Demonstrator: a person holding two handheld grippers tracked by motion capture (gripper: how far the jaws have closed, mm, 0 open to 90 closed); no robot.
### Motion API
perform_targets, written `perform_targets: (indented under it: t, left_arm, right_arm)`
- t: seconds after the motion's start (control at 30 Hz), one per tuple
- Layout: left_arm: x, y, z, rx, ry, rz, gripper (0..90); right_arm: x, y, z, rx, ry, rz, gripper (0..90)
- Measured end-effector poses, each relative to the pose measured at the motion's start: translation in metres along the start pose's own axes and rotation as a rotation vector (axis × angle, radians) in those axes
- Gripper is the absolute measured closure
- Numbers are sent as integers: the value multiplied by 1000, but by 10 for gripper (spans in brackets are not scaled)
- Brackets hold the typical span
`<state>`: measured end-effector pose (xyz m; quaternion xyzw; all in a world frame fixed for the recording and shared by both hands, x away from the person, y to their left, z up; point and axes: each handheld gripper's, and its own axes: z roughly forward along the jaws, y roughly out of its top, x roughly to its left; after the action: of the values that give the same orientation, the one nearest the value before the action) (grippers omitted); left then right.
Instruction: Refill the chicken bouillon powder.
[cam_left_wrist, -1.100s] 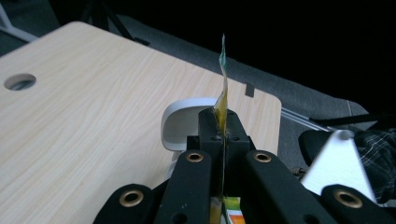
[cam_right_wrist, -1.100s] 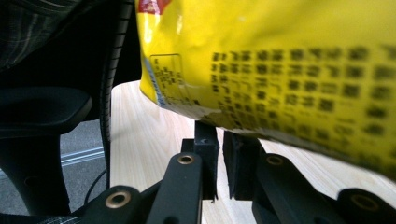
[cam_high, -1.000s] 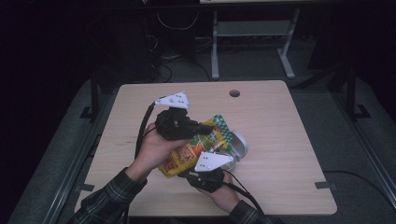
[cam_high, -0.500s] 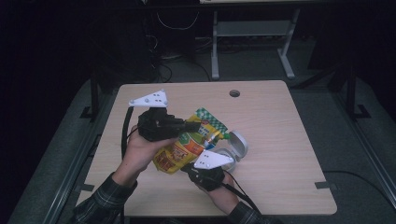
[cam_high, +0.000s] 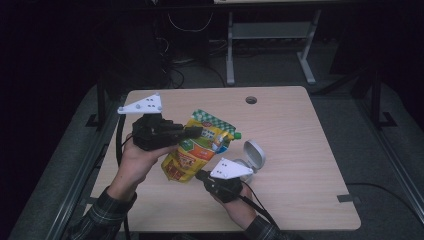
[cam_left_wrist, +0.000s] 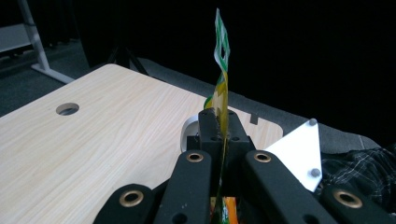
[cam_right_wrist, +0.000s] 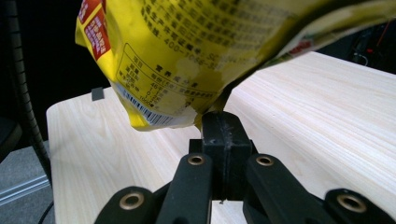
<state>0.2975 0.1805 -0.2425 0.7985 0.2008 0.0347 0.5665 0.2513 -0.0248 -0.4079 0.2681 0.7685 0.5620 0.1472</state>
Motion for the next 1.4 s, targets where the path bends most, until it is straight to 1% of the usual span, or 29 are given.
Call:
perform_targets:
  t: [0.2, 0.27, 0.37, 0.4, 0.43, 0.47, 0.5, 0.53, 0.6, 0.77, 0.83, 0.93, 1.0, 1.03, 1.07, 1.13, 1.2, 1.33, 1.37, 1.4]
  left_arm:
    - [-3, 0, -8, -15, 3, 4, 900]
    - [-5, 0, -12, -22, 20, 12, 900]
    - [-4, 0, -14, -22, 22, 8, 900]
    - [-4, 0, -15, -25, 30, 10, 900]
    - [-3, 0, -16, -26, 40, 10, 900]
    - [-3, 0, -16, -26, 40, 10, 900]
    - [-1, 0, -18, -29, 56, 13, 900]
    - [-1, 0, -18, -29, 56, 13, 900]
    - [2, 0, -20, -39, 67, 4, 900]
    - [2, 0, -20, -43, 62, 7, 900]
    - [-2, 1, -16, -37, 48, 11, 900]
    - [-6, 3, -11, -30, 46, 30, 900]
    - [-7, 4, -9, -26, 49, 34, 900]
    - [-7, 5, -7, -21, 50, 38, 900]
    - [-7, 7, -3, -16, 50, 40, 900]
    - [-7, 8, 3, -5, 49, 48, 900]
    - [-7, 9, 10, 13, 52, 58, 900]
    - [-5, 10, 23, 33, 36, 60, 900]
    - [-5, 10, 23, 33, 36, 60, 900]
    - [-5, 11, 32, 52, 32, 61, 900]
  right_arm:
    - [-1, 1, -2, -19, -19, 6, 900]
    - [-1, 2, -4, -30, -30, 8, 900]
    - [-1, 3, -5, -37, -36, 8, 900]
    - [-1, 3, -6, -38, -38, 5, 900]
    - [-2, 3, -6, -42, -37, 2, 900]
    - [-2, 3, -6, -42, -37, 2, 900]
    - [-1, 3, -7, -44, -33, -2, 900]
    - [-1, 3, -7, -48, -33, -6, 900]
    - [-1, 3, -8, -53, -27, -11, 900]
    - [-3, 3, -10, -59, -21, -19, 900]
    - [-4, 3, -9, -52, -7, -11, 900]
    - [-4, 3, -8, -46, 12, -3, 900]
    - [-3, 3, -8, -43, 19, -10, 900]
    - [-3, 3, -8, -45, 31, -17, 900]
    - [-2, 3, -8, -43, 51, -19, 900]
    - [-1, 3, -7, -41, 68, -29, 900]
    - [0, 2, -7, -32, 84, -37, 900]
    - [1, 1, -5, -24, 114, -43, 900]
    - [1, 1, -5, -24, 114, -43, 900]
    - [2, 0, -4, -21, 140, -54, 900]
